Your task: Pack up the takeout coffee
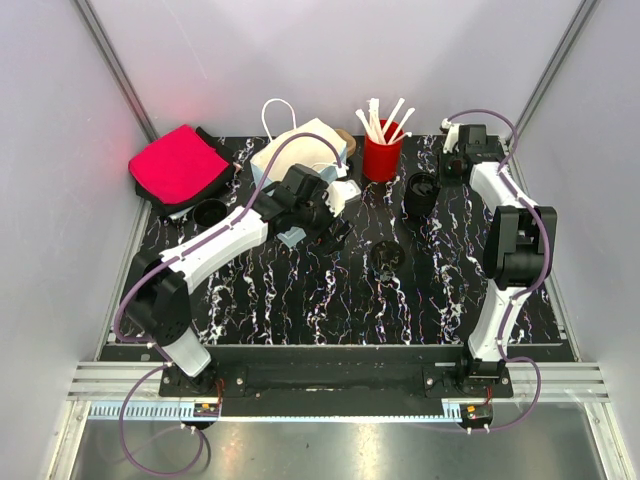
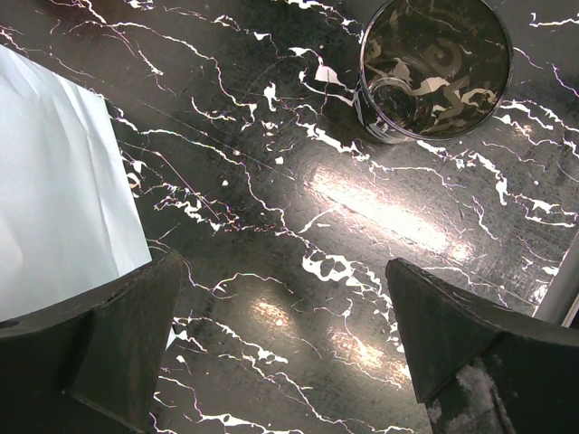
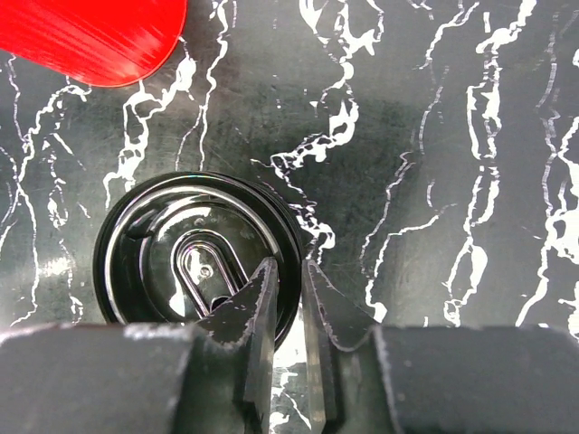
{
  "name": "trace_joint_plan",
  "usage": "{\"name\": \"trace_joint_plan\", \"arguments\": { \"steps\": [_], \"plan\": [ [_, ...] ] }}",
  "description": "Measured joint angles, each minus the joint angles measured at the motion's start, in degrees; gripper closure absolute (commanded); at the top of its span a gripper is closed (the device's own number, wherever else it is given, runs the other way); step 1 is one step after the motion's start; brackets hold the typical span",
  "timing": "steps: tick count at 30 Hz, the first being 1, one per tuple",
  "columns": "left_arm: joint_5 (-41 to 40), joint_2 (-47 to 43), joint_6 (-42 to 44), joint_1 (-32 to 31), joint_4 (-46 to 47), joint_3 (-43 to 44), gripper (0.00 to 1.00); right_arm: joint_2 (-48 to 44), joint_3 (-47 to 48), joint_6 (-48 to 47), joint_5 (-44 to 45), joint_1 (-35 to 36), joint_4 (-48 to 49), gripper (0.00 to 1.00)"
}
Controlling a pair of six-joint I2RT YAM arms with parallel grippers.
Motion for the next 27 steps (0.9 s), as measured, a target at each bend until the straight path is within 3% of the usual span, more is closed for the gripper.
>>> {"name": "trace_joint_plan", "arguments": {
  "steps": [12,16,27],
  "plan": [
    [0.0,0.0,0.0,0.0,0.0,0.0,0.01,-4.0,0.0,-1.0,1.2,0.0,-1.5,0.85],
    [-0.9,0.0,0.8,-0.1,0.0,0.0,0.01,-4.6,2.7,-1.2,-1.4,0.0,-6.3,0.84],
    [-11.7,-7.2,17.1,-4.0,3.2,-1.0,0.01,-15.0,7.1,-5.8,-17.2,0.7,-24.0,0.85]
  ]
}}
